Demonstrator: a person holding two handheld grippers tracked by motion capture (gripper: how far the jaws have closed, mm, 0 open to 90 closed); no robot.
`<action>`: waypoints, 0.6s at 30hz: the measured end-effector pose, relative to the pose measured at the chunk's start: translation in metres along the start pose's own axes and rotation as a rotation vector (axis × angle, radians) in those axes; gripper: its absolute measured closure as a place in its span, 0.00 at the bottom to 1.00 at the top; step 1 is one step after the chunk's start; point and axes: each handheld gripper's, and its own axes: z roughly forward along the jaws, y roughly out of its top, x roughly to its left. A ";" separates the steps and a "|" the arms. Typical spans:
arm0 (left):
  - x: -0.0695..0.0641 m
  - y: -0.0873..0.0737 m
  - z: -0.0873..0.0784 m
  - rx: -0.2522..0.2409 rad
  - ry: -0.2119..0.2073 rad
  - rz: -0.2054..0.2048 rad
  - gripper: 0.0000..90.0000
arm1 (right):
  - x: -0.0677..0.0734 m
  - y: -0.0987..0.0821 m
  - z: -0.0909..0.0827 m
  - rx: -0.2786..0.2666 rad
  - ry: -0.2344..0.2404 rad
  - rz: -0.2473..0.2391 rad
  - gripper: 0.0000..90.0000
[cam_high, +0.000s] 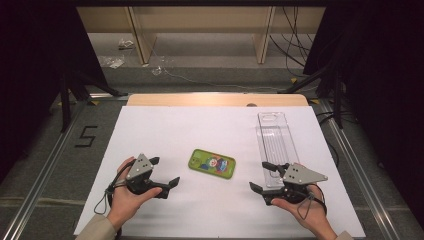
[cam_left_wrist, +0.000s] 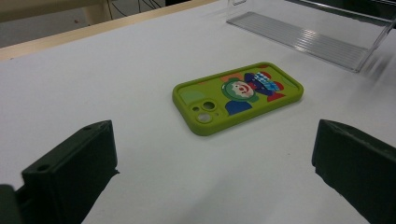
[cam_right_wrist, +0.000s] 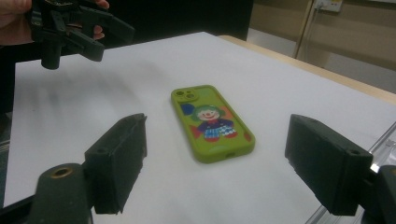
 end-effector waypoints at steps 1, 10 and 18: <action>0.000 0.000 0.000 -0.001 0.000 0.001 0.00 | 0.000 0.000 0.000 0.000 -0.002 0.000 0.26; 0.000 0.001 -0.001 -0.007 0.003 0.002 0.00 | 0.001 0.002 0.001 0.004 -0.017 -0.018 0.31; 0.000 0.001 -0.001 -0.006 0.004 0.000 0.00 | 0.001 0.002 0.002 0.007 -0.027 -0.026 0.35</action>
